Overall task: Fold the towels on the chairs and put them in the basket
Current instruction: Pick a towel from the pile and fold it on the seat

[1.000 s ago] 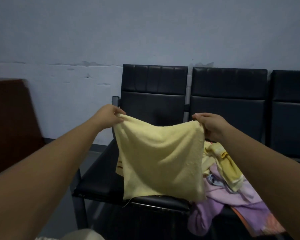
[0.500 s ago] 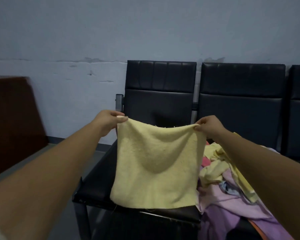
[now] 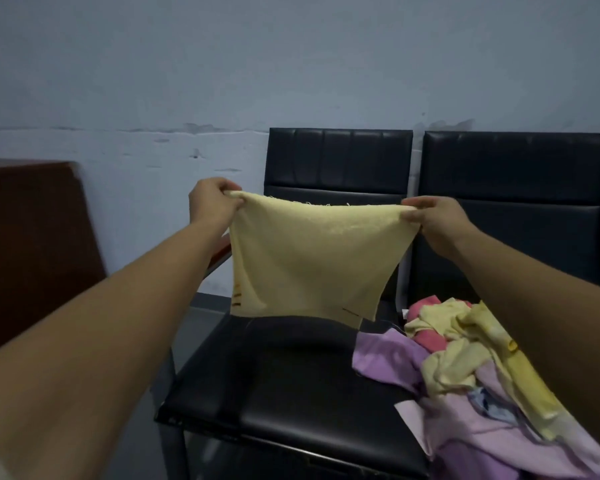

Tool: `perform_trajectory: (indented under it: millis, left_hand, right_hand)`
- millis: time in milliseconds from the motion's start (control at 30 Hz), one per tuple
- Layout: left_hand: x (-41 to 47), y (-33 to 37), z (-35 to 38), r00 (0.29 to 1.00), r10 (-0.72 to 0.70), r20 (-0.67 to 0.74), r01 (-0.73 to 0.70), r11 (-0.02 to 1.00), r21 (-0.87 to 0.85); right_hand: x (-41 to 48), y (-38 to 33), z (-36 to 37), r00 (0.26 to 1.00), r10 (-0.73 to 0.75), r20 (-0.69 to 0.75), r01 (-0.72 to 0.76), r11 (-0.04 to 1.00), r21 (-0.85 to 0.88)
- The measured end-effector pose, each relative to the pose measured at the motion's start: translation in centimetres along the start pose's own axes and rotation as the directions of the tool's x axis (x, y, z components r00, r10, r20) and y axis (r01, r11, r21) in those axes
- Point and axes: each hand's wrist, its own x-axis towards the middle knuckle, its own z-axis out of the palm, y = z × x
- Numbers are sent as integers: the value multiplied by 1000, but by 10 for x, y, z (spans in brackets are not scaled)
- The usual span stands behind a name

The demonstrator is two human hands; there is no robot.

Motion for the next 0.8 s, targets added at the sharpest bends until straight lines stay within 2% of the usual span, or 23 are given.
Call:
perform_trajectory:
  millis: [200, 300, 367, 467, 567, 667, 800]
  left_hand:
    - [-62, -65, -18, 972, -30, 234, -47, 947, 317]
    - [-96, -97, -22, 942, -110, 318, -19, 927, 375]
    - [-114, -113, -25, 926, -131, 355, -12, 927, 374]
    - [-133, -130, -32, 895, -173, 410, 59, 959, 276]
    - [-142, -139, -41, 864, -220, 453, 168, 974, 152]
    - [-144, -143, -42, 850, -241, 469, 243, 968, 57]
    - [-141, -138, -34, 776, -408, 481, 433, 899, 64]
  right_hand:
    - [-46, 67, 13, 1000, 12, 16, -6, 941, -339]
    - [-74, 102, 20, 999, 25, 27, -7, 860, -511]
    - [-90, 117, 22, 998, 45, 45, -12, 833, -553]
    - [-105, 130, 19, 991, 91, 94, -41, 899, -435]
    - [-112, 137, 9, 963, 230, 141, -202, 961, -190]
    - [-117, 137, 3, 892, 354, 283, -383, 922, 54]
    - [-121, 141, -1, 787, 459, 412, -480, 875, -59]
